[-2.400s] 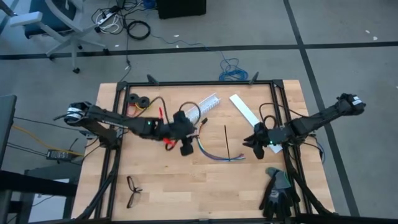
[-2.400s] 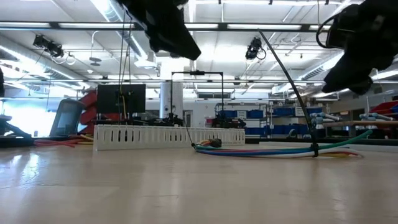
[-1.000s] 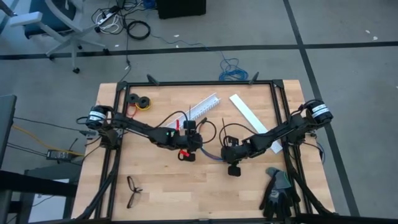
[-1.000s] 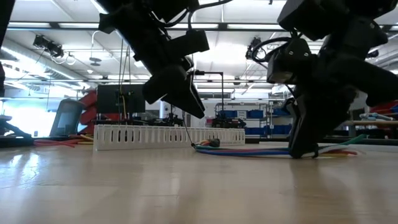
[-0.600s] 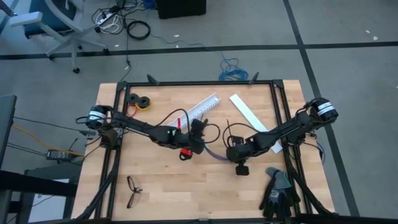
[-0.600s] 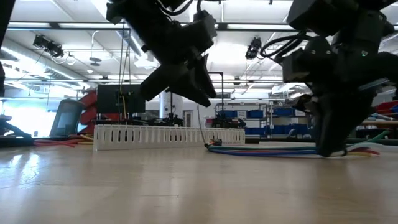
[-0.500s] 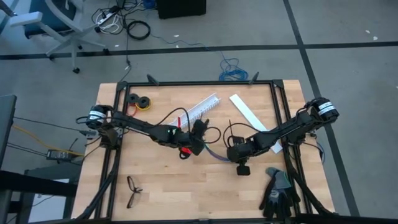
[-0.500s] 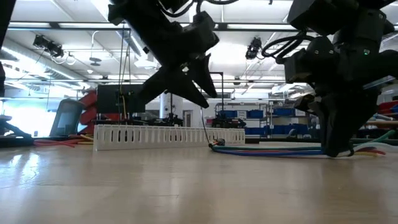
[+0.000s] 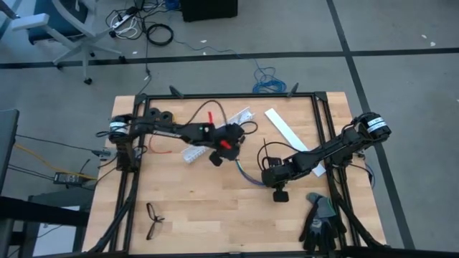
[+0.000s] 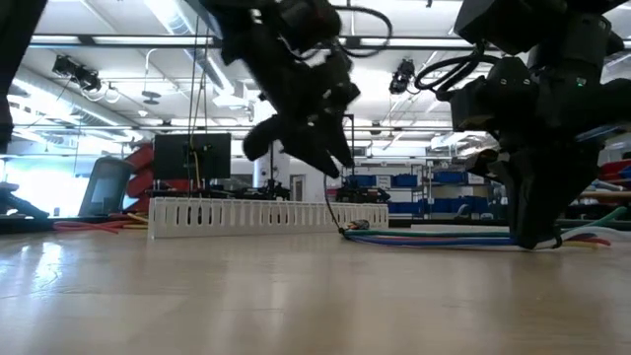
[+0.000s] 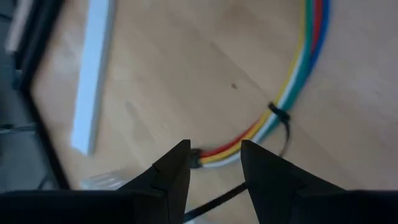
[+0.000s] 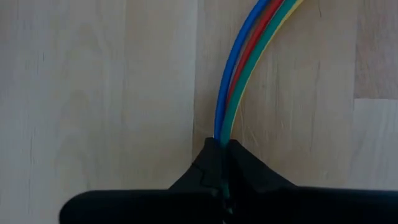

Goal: Ziptie cables
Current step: Put the zip tied cable wires into the white cable duct

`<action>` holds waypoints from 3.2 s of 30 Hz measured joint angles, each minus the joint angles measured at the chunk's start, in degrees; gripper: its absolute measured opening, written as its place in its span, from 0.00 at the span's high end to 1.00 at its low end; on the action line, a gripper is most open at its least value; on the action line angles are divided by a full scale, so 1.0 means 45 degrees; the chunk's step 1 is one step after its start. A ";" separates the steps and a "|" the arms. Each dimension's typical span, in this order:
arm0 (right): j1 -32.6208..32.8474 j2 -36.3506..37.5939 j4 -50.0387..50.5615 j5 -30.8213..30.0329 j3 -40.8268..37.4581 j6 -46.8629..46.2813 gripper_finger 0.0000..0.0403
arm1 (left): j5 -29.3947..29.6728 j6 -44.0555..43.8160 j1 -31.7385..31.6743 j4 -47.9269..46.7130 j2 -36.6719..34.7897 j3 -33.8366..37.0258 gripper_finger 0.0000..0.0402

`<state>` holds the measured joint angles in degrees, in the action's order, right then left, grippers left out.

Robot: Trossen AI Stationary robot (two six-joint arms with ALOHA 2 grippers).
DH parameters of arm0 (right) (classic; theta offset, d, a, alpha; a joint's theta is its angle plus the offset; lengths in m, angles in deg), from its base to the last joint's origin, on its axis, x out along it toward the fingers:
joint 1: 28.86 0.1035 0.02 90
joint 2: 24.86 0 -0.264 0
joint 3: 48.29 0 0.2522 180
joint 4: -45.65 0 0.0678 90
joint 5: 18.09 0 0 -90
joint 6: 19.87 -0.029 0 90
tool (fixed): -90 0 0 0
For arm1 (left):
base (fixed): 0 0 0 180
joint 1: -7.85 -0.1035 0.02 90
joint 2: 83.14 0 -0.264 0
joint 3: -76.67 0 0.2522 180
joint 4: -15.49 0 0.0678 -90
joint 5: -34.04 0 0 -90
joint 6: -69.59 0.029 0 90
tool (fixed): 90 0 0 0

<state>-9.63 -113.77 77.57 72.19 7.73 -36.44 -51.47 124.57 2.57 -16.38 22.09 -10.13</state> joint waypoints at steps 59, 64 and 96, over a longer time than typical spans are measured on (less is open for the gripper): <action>-0.0328 0.0005 -0.1152 0.0315 0.0010 0.0276 1.00 | 0.2294 0.4595 0.0419 -0.6718 0.5766 -0.6100 0.75; -0.0384 0.0005 -0.0805 0.0255 0.0015 -0.0220 1.00 | 0.2972 0.2589 0.0556 -0.7351 0.5827 -0.7023 0.94; -0.7540 0.4178 -0.0908 -0.1879 0.0005 0.1934 1.00 | 0.6207 -1.4750 0.0399 -1.2287 0.4170 -0.8880 1.00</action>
<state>-43.55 -94.97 73.48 63.73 7.76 -27.74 -23.54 58.19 4.36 -71.67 40.86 -50.09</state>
